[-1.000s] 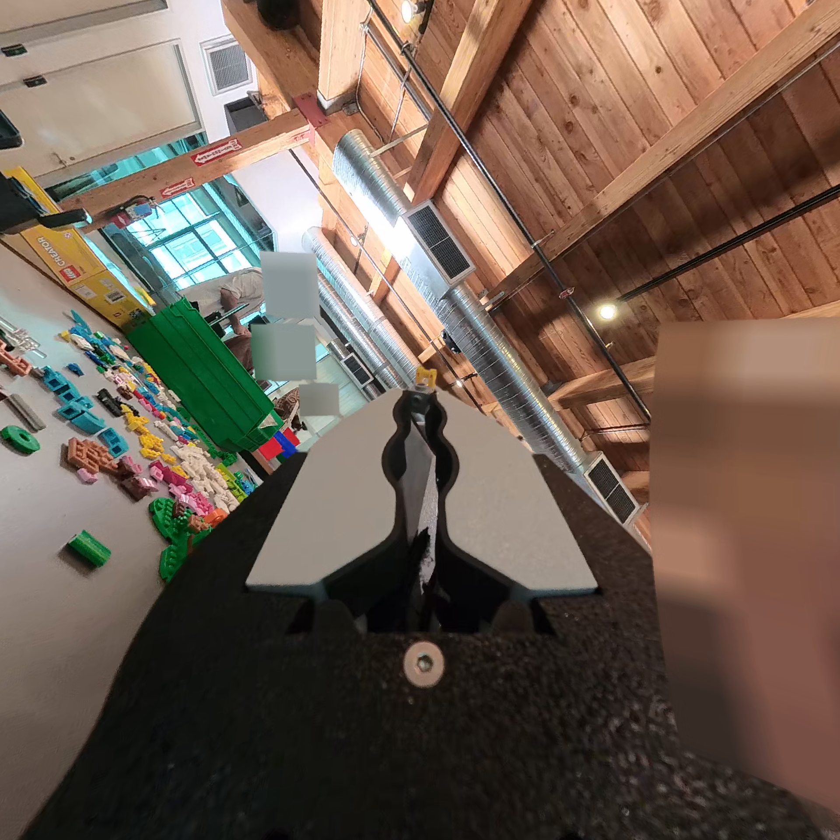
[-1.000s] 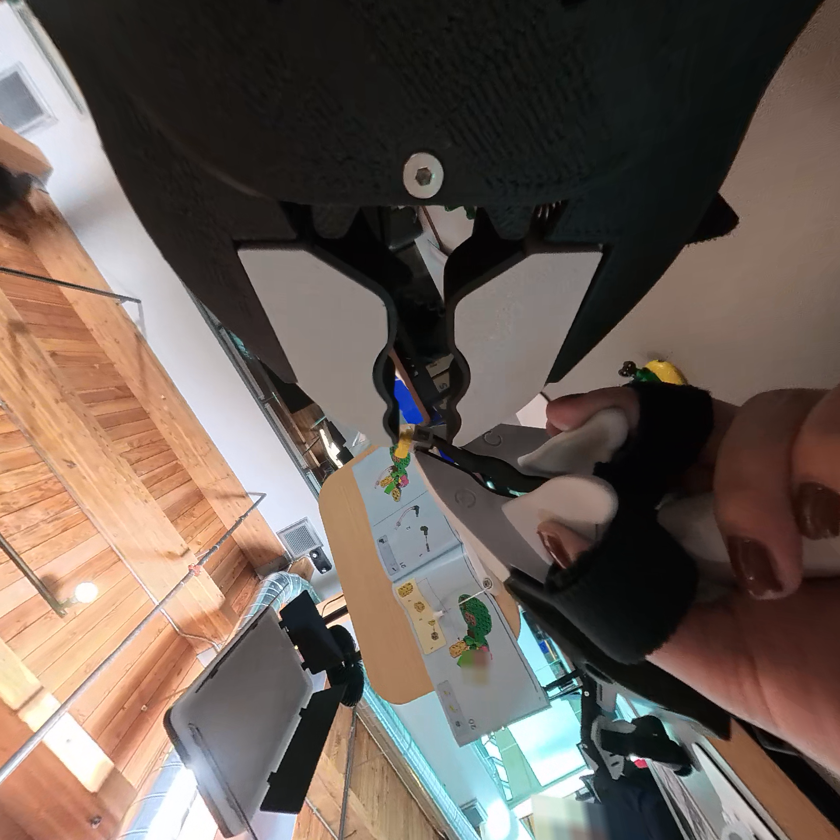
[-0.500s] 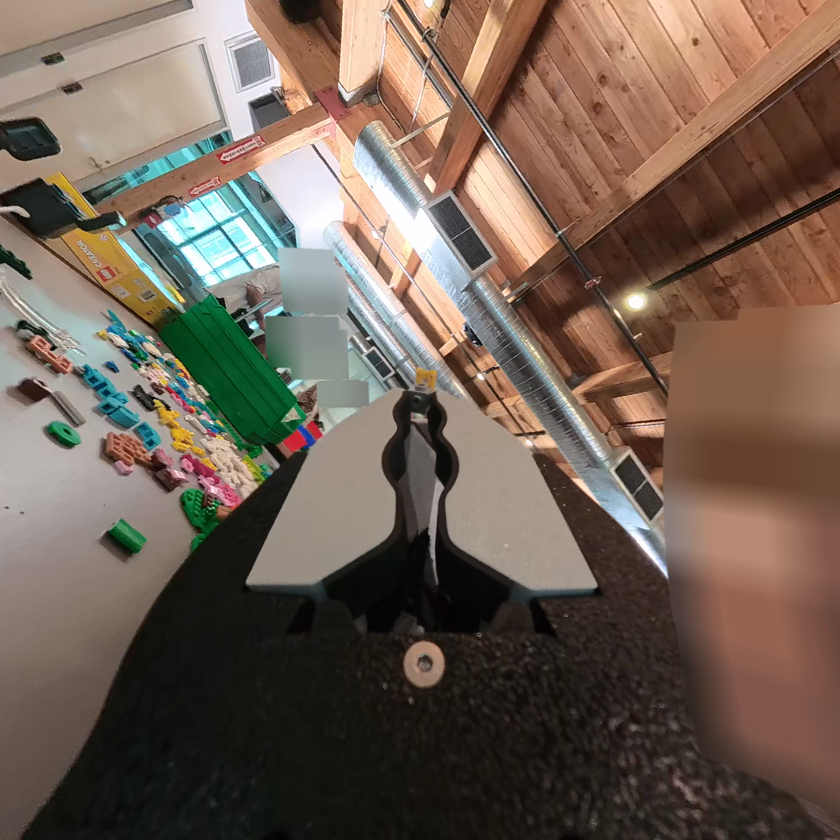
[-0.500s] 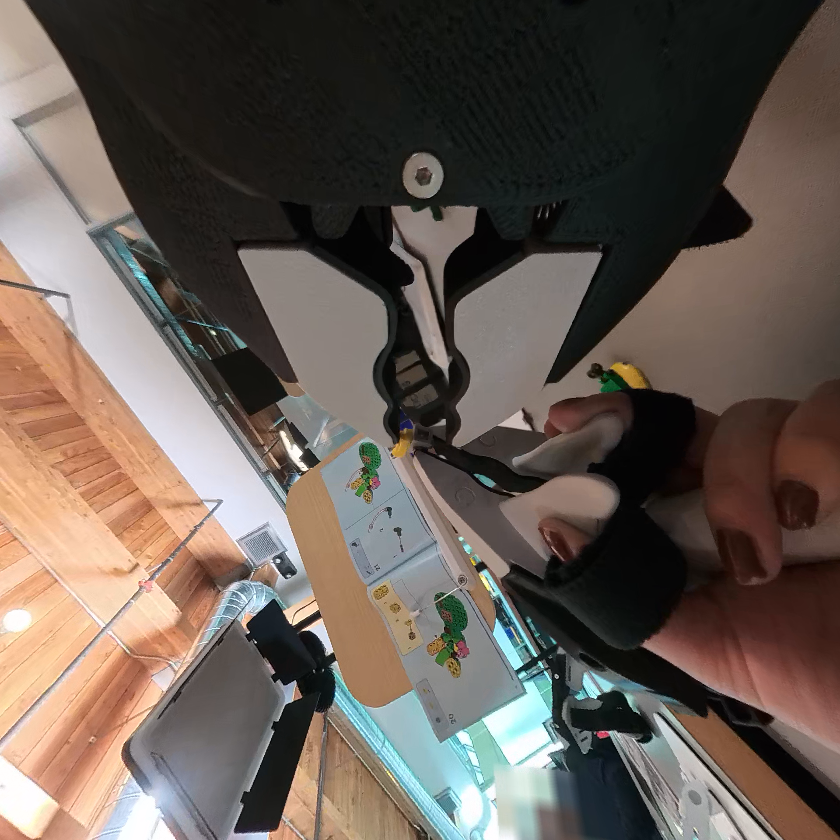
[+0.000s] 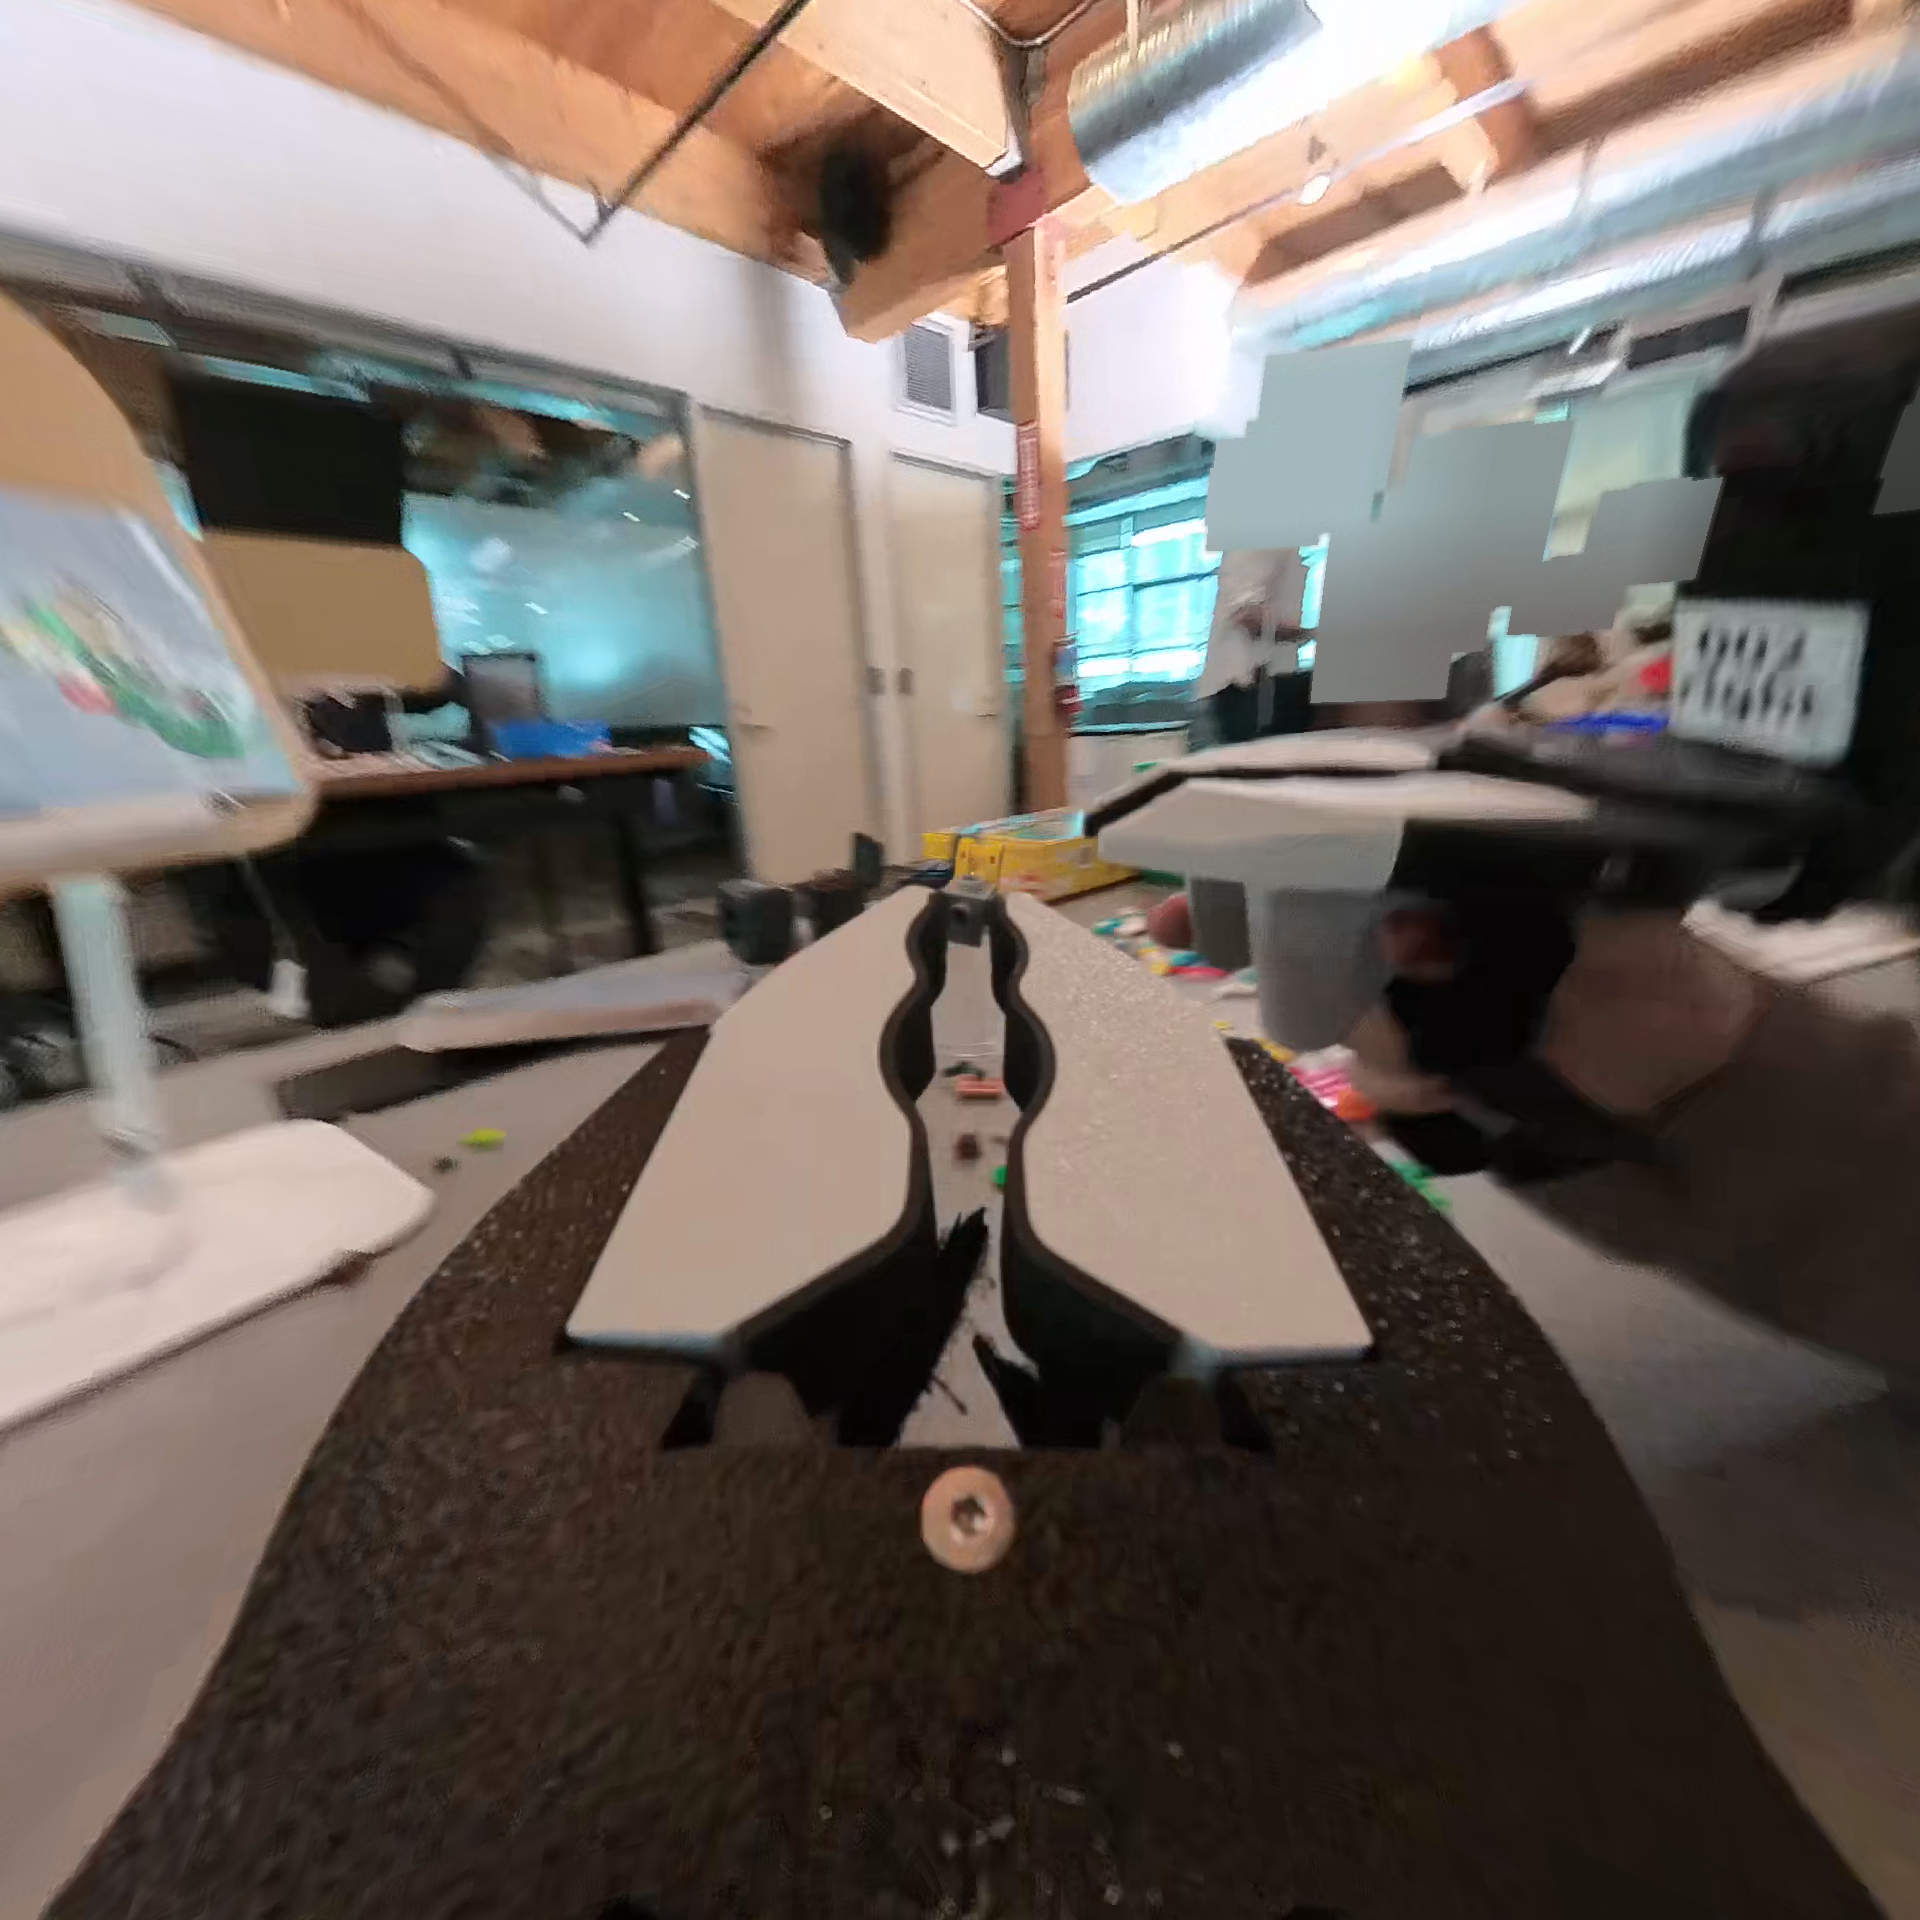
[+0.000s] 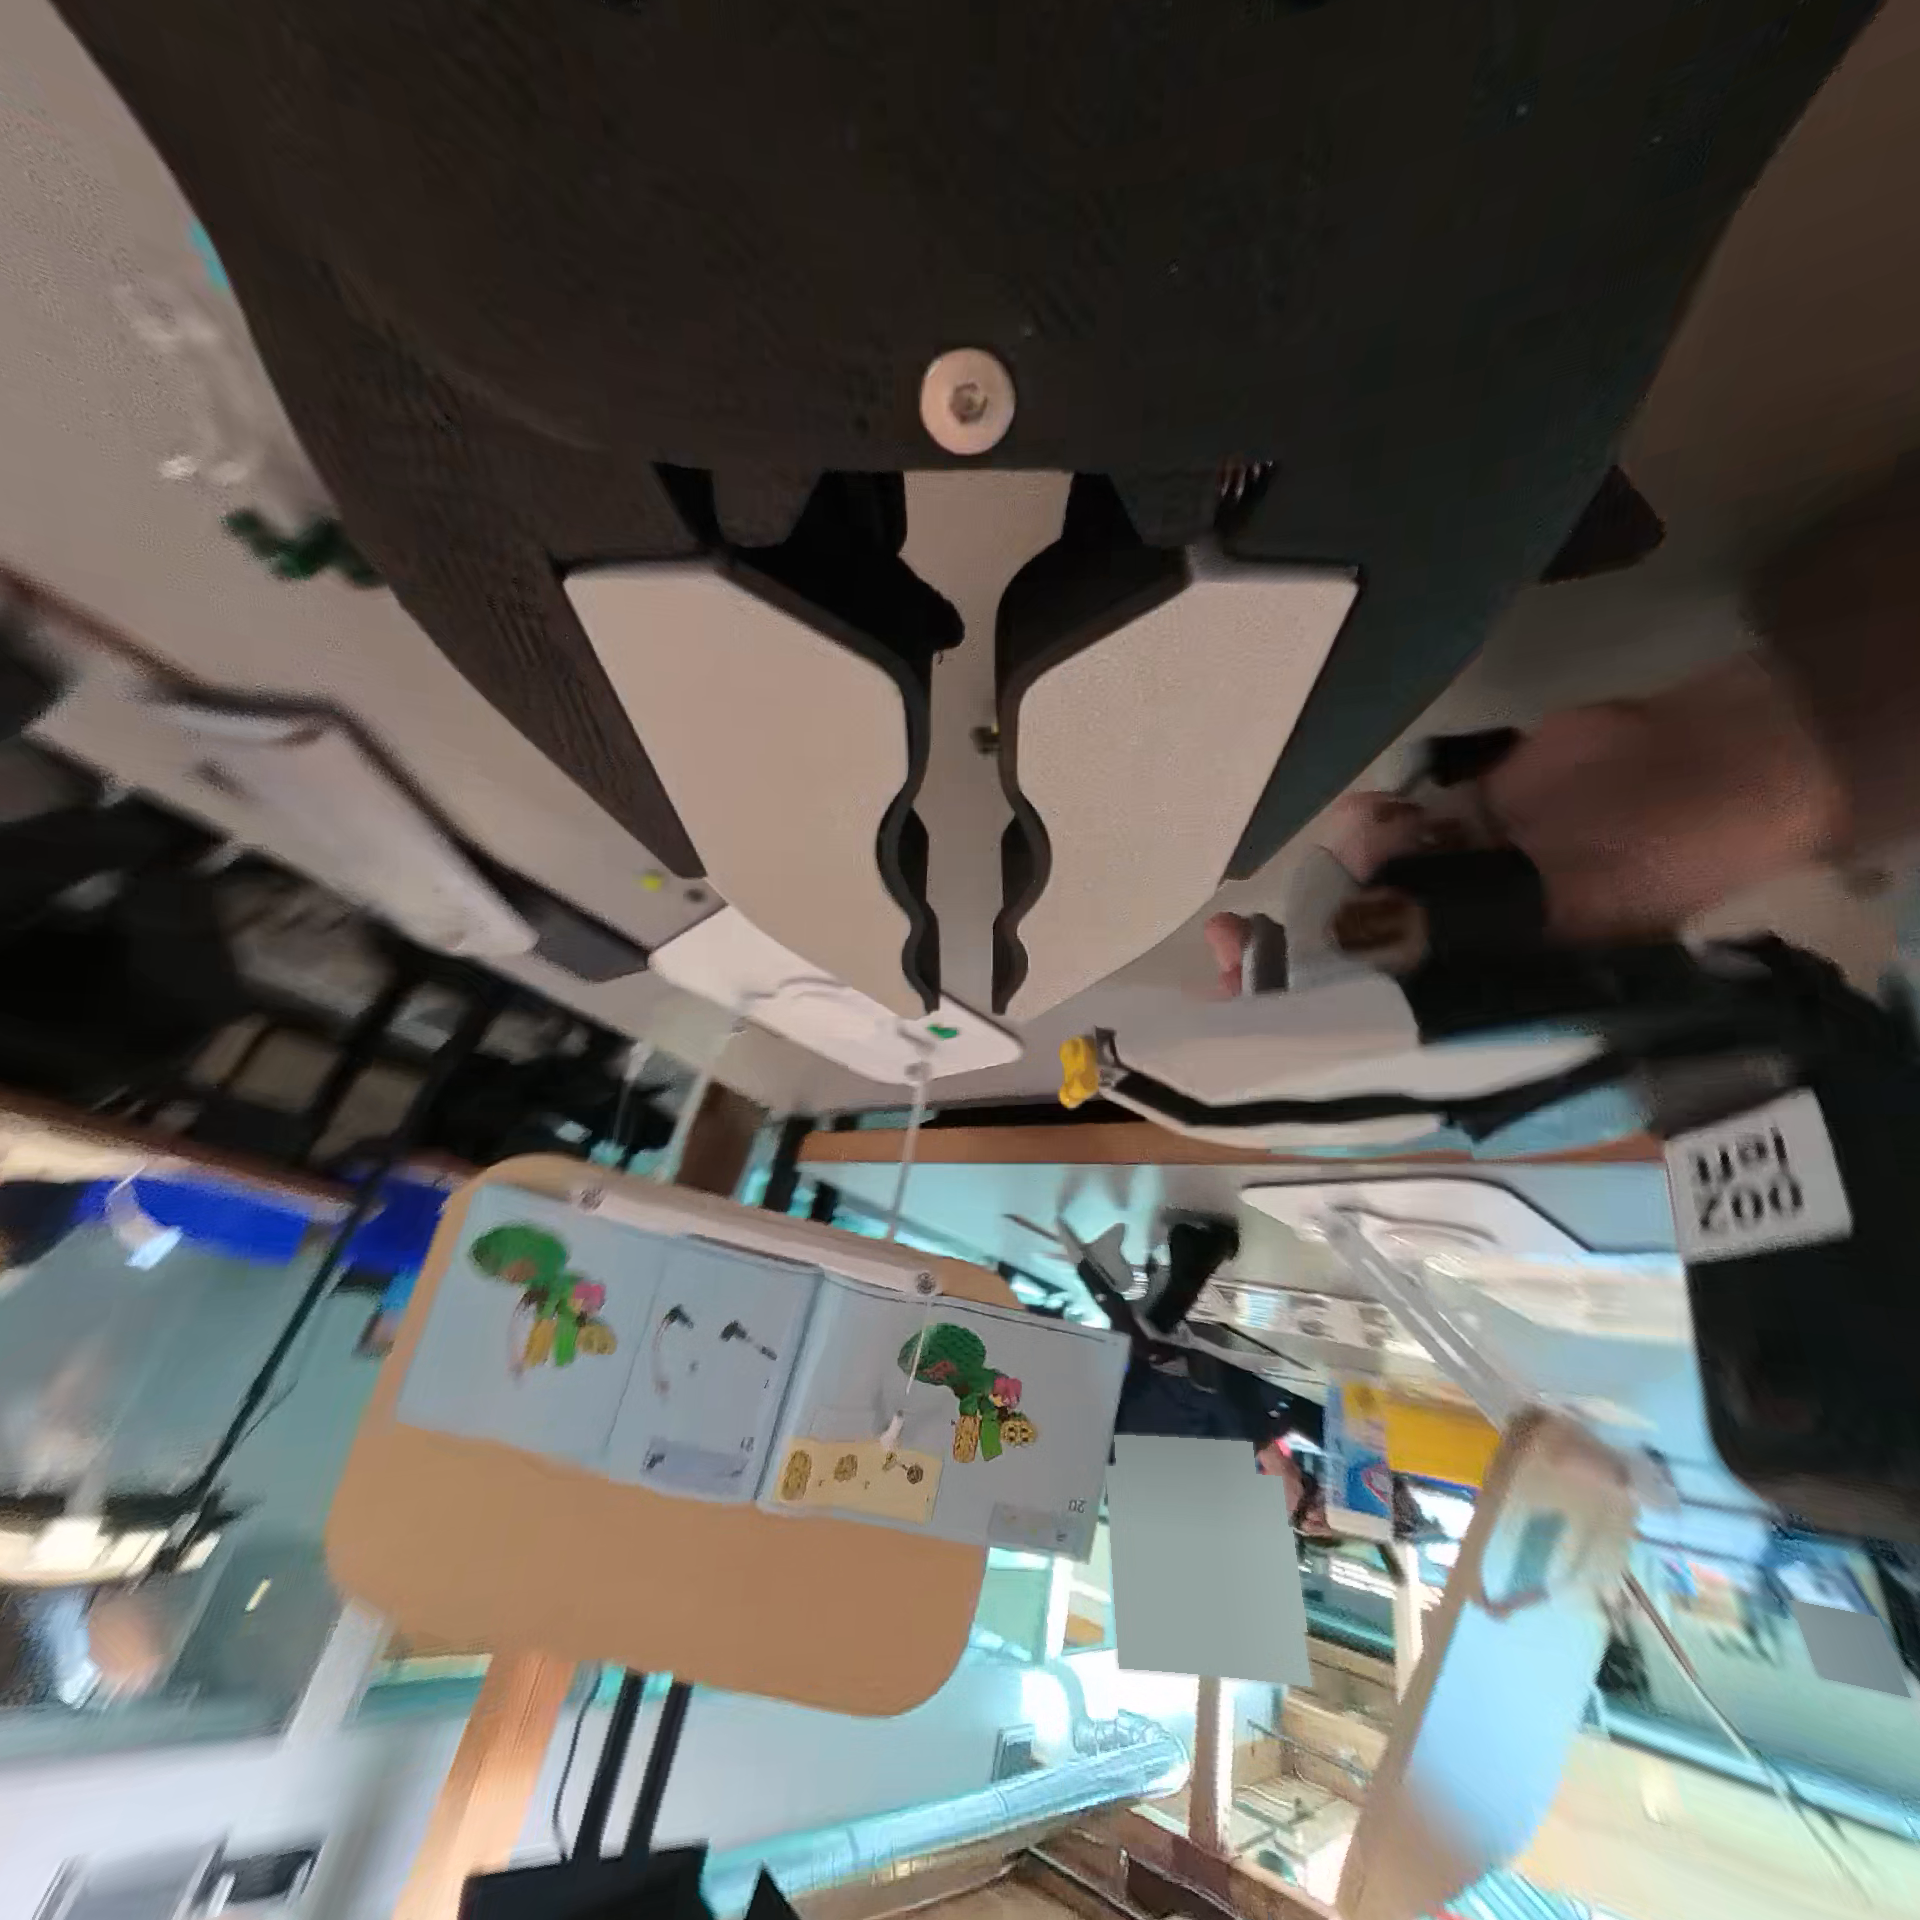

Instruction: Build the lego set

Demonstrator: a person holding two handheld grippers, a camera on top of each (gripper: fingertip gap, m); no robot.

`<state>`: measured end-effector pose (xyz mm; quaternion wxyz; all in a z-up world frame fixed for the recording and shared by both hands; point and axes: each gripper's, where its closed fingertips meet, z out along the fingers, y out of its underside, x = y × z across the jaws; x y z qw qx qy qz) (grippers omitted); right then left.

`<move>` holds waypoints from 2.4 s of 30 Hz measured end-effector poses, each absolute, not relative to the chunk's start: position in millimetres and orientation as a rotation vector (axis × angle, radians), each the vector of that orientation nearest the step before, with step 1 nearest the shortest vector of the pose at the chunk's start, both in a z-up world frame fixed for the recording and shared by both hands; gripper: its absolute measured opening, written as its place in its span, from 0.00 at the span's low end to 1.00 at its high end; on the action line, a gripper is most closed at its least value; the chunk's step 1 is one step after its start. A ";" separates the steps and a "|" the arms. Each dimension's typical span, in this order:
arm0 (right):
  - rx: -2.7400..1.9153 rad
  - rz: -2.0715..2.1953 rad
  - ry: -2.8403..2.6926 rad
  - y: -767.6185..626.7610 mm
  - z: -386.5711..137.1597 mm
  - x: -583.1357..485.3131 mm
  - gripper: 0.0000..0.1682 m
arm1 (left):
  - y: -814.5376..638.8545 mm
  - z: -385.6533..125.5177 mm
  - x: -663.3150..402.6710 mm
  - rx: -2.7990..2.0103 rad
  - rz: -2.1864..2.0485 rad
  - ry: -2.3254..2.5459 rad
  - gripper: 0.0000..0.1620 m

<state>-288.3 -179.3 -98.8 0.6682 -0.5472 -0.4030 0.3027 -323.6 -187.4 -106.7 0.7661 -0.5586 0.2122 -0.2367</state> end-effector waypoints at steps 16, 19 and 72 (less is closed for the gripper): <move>-1.605 0.927 -1.018 -192.6 -106.1 -296.9 0.02 | -194.1 -112.4 -295.6 -1.101 0.058 0.739 0.05; -1.599 0.912 -1.103 -194.1 -106.8 -293.0 0.01 | -197.1 -112.9 -291.0 -1.107 -0.033 0.756 0.05; -1.332 0.815 -1.807 -219.2 -104.4 -249.7 0.18 | -233.6 -128.3 -272.1 -1.295 -0.821 0.934 0.08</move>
